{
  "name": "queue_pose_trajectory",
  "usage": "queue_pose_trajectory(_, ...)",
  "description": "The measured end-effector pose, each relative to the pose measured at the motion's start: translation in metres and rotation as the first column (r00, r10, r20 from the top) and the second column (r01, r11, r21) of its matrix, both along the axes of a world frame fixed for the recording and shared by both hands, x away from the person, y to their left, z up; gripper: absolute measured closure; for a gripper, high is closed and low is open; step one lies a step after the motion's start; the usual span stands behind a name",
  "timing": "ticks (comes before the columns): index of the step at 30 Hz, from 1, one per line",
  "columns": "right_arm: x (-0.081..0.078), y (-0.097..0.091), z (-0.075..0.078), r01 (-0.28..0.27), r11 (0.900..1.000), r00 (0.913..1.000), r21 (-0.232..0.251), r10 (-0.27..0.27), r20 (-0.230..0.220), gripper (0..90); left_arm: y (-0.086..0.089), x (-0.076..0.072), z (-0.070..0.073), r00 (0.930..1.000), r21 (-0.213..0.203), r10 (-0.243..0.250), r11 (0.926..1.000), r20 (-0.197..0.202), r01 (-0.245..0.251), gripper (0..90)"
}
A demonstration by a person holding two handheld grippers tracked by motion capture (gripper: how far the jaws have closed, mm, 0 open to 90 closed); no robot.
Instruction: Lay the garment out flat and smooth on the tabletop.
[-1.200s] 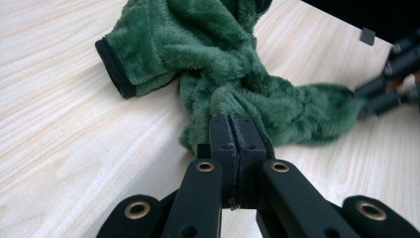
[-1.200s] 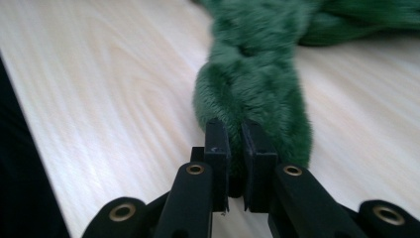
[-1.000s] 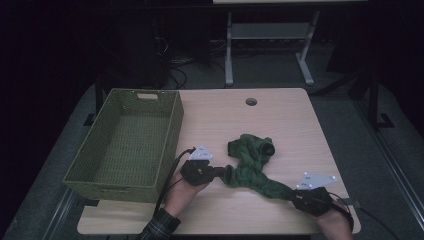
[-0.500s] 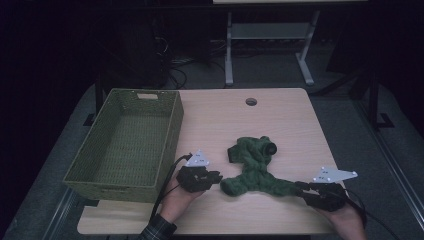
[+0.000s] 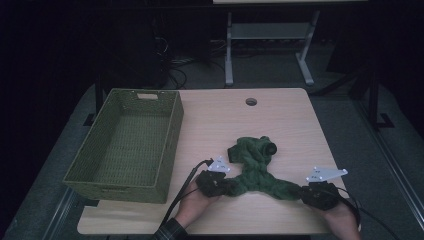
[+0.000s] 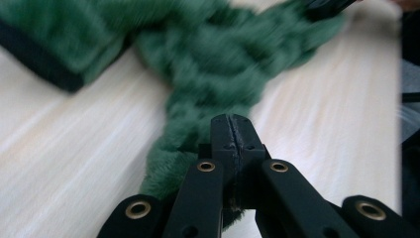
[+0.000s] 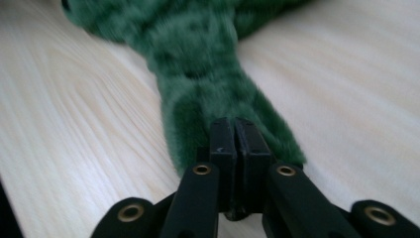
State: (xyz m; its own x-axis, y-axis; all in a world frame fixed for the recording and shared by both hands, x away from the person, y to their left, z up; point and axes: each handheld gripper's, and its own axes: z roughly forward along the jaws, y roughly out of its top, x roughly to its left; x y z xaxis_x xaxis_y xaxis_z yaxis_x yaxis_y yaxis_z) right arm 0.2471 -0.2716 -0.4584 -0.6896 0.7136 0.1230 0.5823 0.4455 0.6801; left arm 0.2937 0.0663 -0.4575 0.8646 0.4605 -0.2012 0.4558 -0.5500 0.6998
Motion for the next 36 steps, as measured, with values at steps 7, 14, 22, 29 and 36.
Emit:
queue_pose_trajectory(7, 0.005, -0.007, -0.004, 0.027, 0.9982, 0.9996, -0.053, -0.028, -0.010, 90.0, 0.011, 0.005, -0.006, 1.0000, 0.085, -0.005, 0.9963, 0.009, 0.004, 89.7)
queue_pose_trajectory(14, 0.009, -0.019, -0.004, 0.053, 0.9955, 0.9985, -0.079, -0.054, -0.006, 90.0, 0.022, -0.004, -0.006, 0.9999, 0.085, -0.010, 0.9964, -0.012, 0.011, 89.8)
queue_pose_trajectory(22, 0.008, -0.024, -0.004, 0.073, 0.9929, 0.9972, -0.094, -0.074, -0.010, 90.0, 0.038, -0.023, -0.008, 0.9981, 0.039, -0.019, 0.9990, -0.059, 0.021, 89.8)
queue_pose_trajectory(29, 0.008, -0.020, -0.004, 0.050, 0.9963, 0.9987, -0.069, -0.050, 0.001, 89.2, 0.037, -0.020, 0.000, 0.9984, -0.009, -0.028, 0.9996, -0.049, 0.028, 78.4)
queue_pose_trajectory(36, 0.010, -0.016, 0.009, 0.059, 0.9983, 0.9982, -0.006, -0.059, 0.014, 78.6, 0.044, -0.008, 0.017, 0.9991, -0.041, 0.041, 0.9983, 0.012, -0.040, 64.0)
